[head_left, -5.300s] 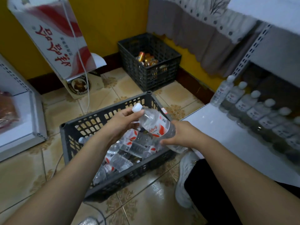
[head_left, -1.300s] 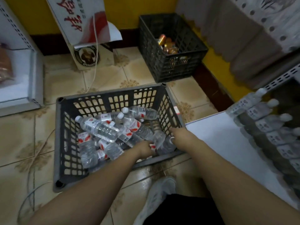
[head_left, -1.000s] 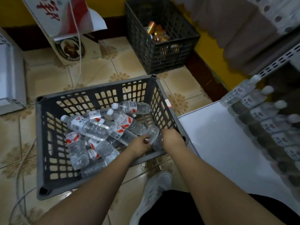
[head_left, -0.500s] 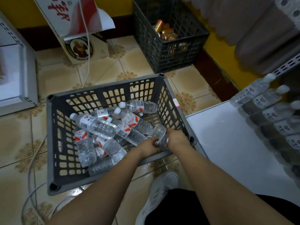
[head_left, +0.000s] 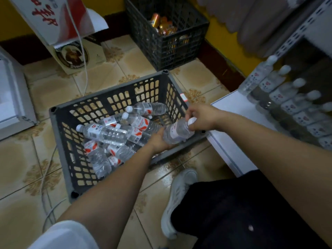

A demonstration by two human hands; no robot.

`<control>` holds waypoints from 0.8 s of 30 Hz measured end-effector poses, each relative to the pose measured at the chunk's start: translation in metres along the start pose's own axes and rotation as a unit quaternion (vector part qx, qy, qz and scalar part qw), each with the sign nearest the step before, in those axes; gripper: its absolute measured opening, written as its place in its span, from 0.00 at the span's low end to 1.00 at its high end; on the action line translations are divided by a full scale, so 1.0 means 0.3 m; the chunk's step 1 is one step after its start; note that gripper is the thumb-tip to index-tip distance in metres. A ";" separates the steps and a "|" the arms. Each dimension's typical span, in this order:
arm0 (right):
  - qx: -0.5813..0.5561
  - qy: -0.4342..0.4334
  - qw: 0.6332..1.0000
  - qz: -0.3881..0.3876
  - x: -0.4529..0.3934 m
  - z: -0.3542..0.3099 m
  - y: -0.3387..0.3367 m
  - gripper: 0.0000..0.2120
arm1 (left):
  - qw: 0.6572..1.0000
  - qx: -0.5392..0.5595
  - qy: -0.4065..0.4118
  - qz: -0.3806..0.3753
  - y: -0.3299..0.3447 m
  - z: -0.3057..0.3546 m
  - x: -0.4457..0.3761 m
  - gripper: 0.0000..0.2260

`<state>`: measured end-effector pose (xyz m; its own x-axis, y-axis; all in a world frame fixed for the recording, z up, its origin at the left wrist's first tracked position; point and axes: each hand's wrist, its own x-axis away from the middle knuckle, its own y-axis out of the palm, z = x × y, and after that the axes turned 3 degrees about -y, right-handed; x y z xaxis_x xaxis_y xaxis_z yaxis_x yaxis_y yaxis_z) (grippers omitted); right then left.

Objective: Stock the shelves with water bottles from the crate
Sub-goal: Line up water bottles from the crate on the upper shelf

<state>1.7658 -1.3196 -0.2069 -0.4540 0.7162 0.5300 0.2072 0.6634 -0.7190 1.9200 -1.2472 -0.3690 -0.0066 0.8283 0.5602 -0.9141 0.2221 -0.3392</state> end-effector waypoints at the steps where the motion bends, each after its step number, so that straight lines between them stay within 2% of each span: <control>1: -0.013 -0.010 1.000 -0.002 0.055 -0.013 -0.044 0.11 | 1.000 0.009 0.016 -0.007 -0.013 0.022 0.010 0.44; 2: -0.021 -0.018 1.000 0.000 0.110 -0.021 -0.090 0.12 | 0.999 0.023 0.029 -0.016 -0.022 0.050 0.024 0.45; 4: -0.016 -0.026 0.999 0.021 0.229 -0.026 -0.175 0.12 | 0.998 0.041 0.049 -0.027 -0.035 0.141 0.079 0.38; 6: -0.013 -0.027 0.997 0.077 0.352 -0.013 -0.247 0.13 | 0.995 0.046 0.092 -0.018 -0.039 0.237 0.134 0.32; 8: -0.030 -0.010 0.989 0.143 0.479 0.012 -0.303 0.15 | 0.990 0.047 0.134 -0.018 -0.039 0.344 0.193 0.31; 10: -0.063 0.022 0.976 0.207 0.582 0.063 -0.331 0.17 | 0.985 0.044 0.169 -0.007 -0.023 0.451 0.249 0.31; 12: -0.157 0.044 0.954 0.252 0.673 0.119 -0.331 0.16 | 0.979 0.017 0.201 0.033 0.009 0.555 0.301 0.32; 15: -0.383 0.043 0.875 0.294 0.795 0.204 -0.301 0.17 | 0.960 -0.045 0.262 0.089 0.082 0.709 0.371 0.32; 19: -0.549 0.052 0.773 0.314 0.939 0.304 -0.278 0.20 | 0.924 -0.156 0.330 0.116 0.228 0.904 0.439 0.35; 22: -0.626 0.066 0.674 0.388 1.035 0.396 -0.293 0.14 | 0.888 -0.246 0.383 0.069 0.352 1.041 0.473 0.40; 24: -0.671 0.077 0.608 0.418 1.089 0.475 -0.296 0.14 | 0.875 -0.283 0.393 -0.001 0.429 1.107 0.480 0.40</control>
<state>1.4756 -1.1753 -0.0338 0.3599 0.8682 0.3415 0.8772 -0.4396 0.1931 1.6668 -1.2701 -0.0809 0.4790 0.8761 -0.0554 -0.5653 0.2596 -0.7830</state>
